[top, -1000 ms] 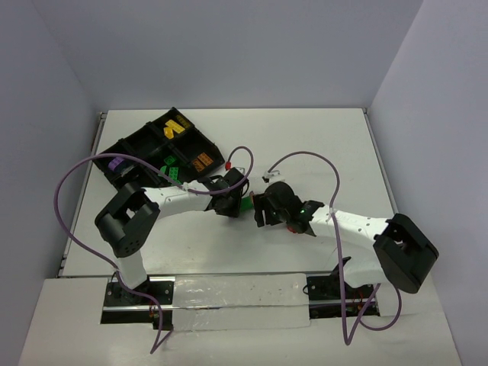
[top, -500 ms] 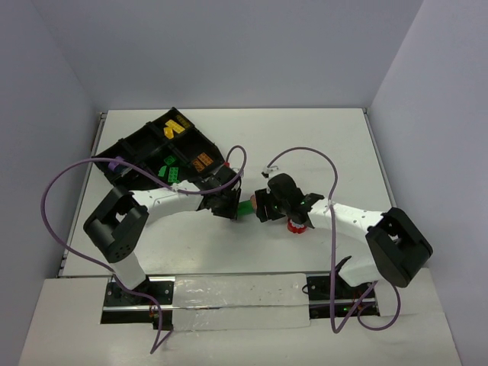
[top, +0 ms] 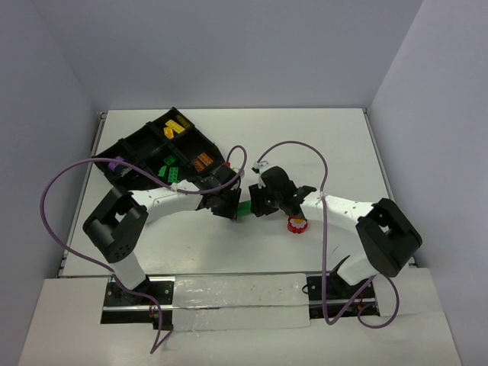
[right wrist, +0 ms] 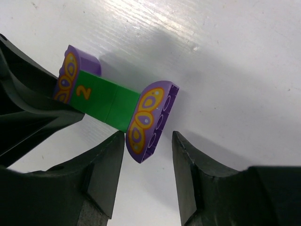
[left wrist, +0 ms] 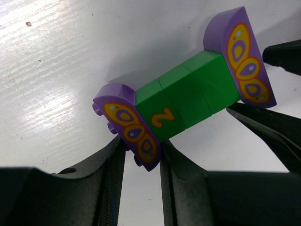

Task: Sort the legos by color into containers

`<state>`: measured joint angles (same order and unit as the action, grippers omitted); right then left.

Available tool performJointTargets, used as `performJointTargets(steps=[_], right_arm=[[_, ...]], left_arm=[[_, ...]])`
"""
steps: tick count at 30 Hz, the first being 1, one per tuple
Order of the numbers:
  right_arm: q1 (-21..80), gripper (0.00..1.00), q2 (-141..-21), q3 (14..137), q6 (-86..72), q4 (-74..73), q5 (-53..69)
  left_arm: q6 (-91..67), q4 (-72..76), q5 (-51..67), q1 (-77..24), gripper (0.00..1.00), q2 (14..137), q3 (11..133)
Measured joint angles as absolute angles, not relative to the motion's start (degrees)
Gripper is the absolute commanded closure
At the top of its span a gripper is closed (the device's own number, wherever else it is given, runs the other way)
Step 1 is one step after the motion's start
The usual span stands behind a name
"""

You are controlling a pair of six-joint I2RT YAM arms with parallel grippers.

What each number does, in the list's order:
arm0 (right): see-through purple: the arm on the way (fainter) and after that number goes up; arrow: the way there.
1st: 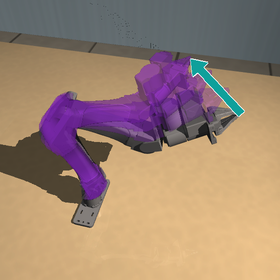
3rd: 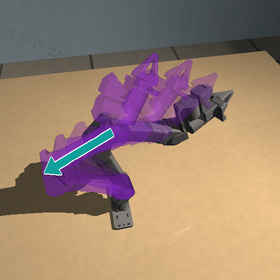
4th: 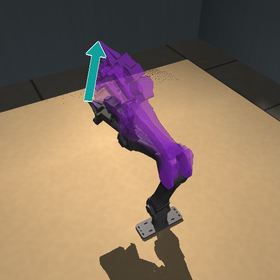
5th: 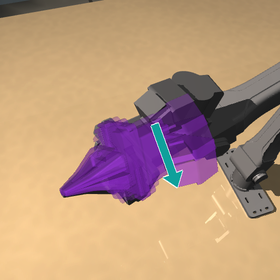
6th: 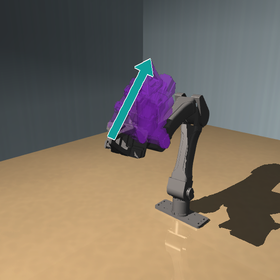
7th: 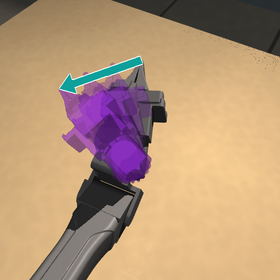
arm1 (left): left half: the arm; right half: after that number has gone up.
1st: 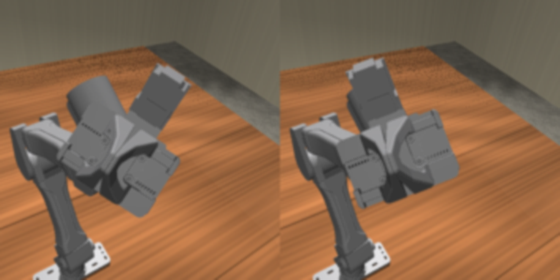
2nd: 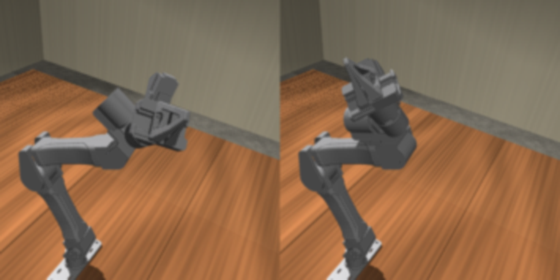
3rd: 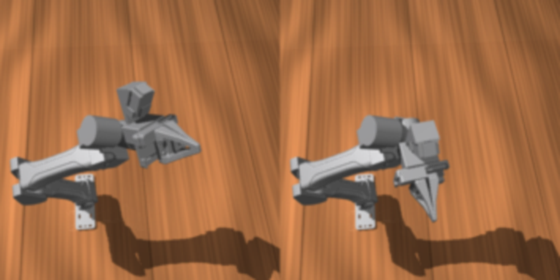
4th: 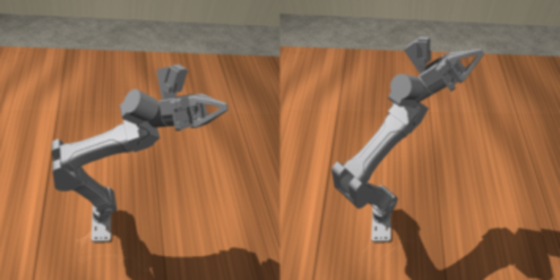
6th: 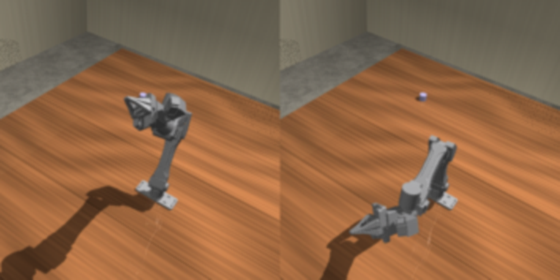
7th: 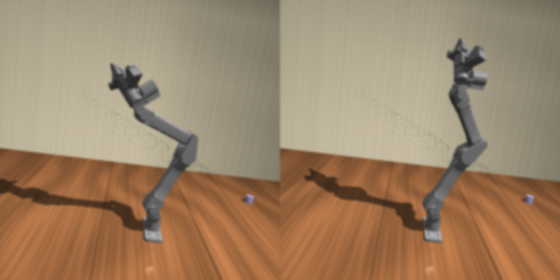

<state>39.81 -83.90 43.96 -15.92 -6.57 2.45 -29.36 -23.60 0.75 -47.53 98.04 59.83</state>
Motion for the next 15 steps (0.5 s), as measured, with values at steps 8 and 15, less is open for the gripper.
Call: performJointTargets(steps=[8,15], right_arm=[[39.81,0.77,-85.09,44.36,-15.87,-6.55,3.49],[38.89,1.00,-85.10,44.34,-17.09,-6.55,3.50]], left_arm=[[-29.40,-23.48,0.75,-47.40,1.00,98.04,59.83],[-29.36,-23.21,0.47,-47.06,1.00,98.00,59.83]])
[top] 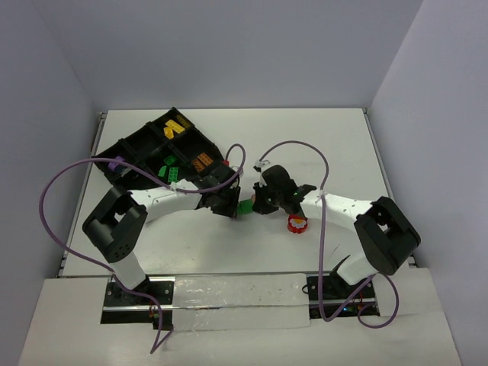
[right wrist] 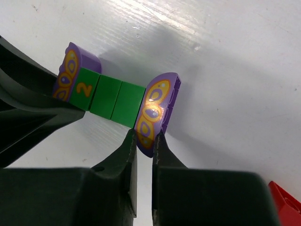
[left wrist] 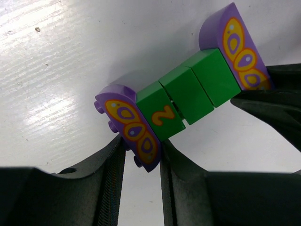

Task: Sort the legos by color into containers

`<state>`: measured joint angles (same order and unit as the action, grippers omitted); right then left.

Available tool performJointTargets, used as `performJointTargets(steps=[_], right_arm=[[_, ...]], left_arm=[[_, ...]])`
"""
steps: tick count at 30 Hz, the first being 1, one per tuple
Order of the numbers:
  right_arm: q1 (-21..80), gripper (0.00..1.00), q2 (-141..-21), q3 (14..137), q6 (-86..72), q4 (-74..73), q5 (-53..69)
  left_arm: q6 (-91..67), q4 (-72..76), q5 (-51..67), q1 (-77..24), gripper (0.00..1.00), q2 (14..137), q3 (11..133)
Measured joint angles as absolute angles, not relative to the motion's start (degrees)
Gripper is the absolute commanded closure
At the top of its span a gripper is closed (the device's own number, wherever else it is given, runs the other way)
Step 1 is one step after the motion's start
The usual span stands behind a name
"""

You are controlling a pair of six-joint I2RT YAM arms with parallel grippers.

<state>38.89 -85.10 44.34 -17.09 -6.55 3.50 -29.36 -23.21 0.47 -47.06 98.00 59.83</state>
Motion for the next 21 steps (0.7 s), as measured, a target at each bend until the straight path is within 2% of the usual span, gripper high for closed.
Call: performJointTargets(steps=[8,17,19,21], right_arm=[[31.56,1.00,-83.52,41.24,-19.24,-5.62,2.21],[30.86,1.00,-82.46,40.71,-20.30,-5.95,0.12],[30.86,0.87,-82.46,40.71,-20.76,-6.61,-1.30],[30.86,0.64,-82.46,40.72,-21.12,-7.27,-2.46]], left_arm=[[-27.96,-23.34,0.47,-46.11,1.00,97.16,59.81],[-26.80,-24.23,0.04,-44.47,1.00,95.23,59.81],[-26.74,-24.67,-0.15,-44.21,1.00,94.80,59.81],[-26.74,-25.04,-0.14,-43.82,1.00,94.34,59.81]])
